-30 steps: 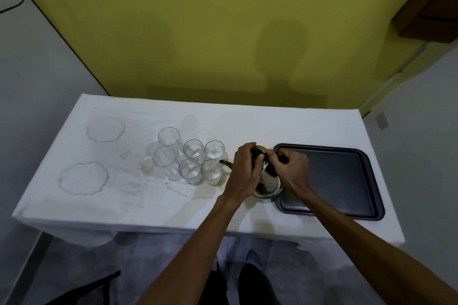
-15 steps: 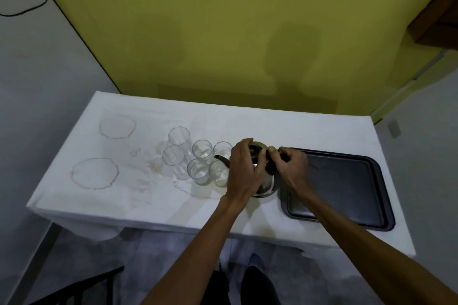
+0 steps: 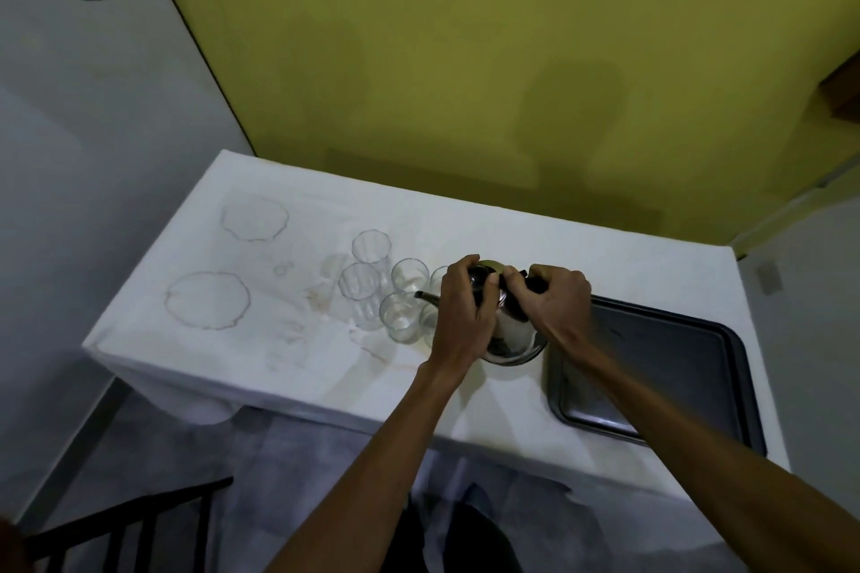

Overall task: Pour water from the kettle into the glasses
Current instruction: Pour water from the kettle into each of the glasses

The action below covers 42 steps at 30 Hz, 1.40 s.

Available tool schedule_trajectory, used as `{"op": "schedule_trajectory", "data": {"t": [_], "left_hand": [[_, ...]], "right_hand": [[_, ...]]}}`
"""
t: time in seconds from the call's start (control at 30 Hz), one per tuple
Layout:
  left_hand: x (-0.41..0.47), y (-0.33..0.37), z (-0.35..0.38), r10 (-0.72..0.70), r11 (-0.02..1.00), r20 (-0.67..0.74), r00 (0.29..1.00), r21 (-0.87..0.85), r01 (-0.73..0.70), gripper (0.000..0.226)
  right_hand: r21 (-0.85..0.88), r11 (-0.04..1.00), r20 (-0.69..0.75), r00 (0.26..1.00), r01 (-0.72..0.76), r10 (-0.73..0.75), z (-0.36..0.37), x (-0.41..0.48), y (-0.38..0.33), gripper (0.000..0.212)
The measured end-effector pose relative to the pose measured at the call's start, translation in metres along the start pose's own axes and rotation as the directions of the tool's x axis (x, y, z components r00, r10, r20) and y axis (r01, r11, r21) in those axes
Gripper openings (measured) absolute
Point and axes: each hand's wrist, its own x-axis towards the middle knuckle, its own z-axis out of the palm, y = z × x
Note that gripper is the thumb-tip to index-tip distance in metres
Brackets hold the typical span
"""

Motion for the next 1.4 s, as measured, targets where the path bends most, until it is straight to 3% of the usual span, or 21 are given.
{"op": "schedule_trajectory", "data": {"t": [0.7, 1.4], "left_hand": [[-0.002, 0.001, 0.010, -0.017, 0.998, 0.011, 1.000, -0.056, 0.018, 0.050], [-0.003, 0.001, 0.010, -0.024, 0.998, -0.002, 1.000, -0.060, 0.024, 0.052]], "right_hand": [[-0.107, 0.994, -0.014, 1.000, 0.015, -0.017, -0.010, 0.002, 0.002, 0.062], [-0.108, 0.994, -0.037, 0.999, 0.034, -0.038, -0.010, 0.001, 0.001, 0.067]]}}
